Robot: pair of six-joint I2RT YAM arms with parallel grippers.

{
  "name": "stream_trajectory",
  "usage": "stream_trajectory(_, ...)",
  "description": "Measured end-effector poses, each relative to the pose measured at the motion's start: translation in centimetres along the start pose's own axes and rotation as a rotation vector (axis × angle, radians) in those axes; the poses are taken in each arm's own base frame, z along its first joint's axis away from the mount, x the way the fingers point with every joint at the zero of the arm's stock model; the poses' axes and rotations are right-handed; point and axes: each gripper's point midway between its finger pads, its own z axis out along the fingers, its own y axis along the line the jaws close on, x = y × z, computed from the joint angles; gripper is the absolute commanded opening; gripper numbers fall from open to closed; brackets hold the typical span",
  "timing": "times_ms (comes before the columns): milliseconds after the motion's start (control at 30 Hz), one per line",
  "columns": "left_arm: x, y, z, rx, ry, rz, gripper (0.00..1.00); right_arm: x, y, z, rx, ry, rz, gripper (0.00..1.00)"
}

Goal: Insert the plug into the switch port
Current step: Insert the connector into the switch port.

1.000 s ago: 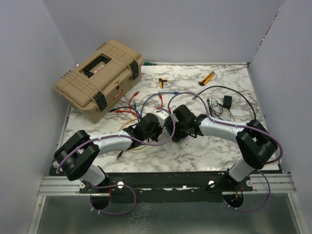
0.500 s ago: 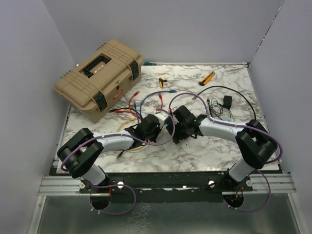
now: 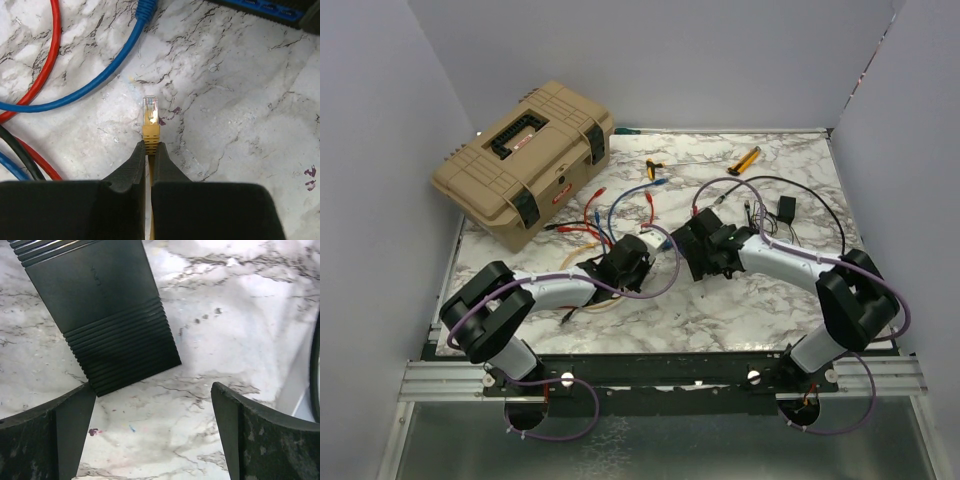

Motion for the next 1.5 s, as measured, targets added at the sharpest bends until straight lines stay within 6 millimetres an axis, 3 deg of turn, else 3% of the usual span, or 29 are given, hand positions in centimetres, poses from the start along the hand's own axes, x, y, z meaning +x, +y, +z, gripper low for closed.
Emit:
stream_trajectory(200,-0.4,-0.4,0.3,0.018,-0.004,0.003,0.00,-1.9,-0.3,-2.1,-0.101,-0.066,0.078,0.96)
stream_trajectory(400,-1.9,-0.9,0.6,0.039,-0.029,0.014,0.00,-5.3,-0.1,-3.2,-0.287,-0.151,0.185,0.84)
stream_trajectory(500,-2.6,-1.0,1.1,0.042,-0.035,0.020,0.00,-7.5,-0.7,-2.4,-0.335,-0.178,0.238,0.73)
stream_trajectory(600,-3.1,-1.1,1.6,0.043,-0.039,0.027,0.00,-9.0,-1.3,-0.8,-0.383,-0.191,0.290,0.70)
stream_trajectory(767,-3.5,-1.3,2.4,0.049,-0.035,0.041,0.00,-9.4,-1.6,2.1,-0.452,-0.167,0.342,0.64)
stream_trajectory(933,-3.9,-1.5,3.1,0.056,-0.033,0.054,0.00,-9.3,-0.6,4.1,-0.525,-0.155,0.348,0.62)
stream_trajectory(1133,-4.2,-1.6,3.7,0.056,-0.029,0.070,0.00,-9.5,0.5,5.3,-0.605,-0.165,0.328,0.58)
stream_trajectory(1500,-4.6,-1.4,4.1,0.054,-0.021,0.116,0.00,-10.7,2.3,5.7,-0.751,-0.224,0.264,0.55)
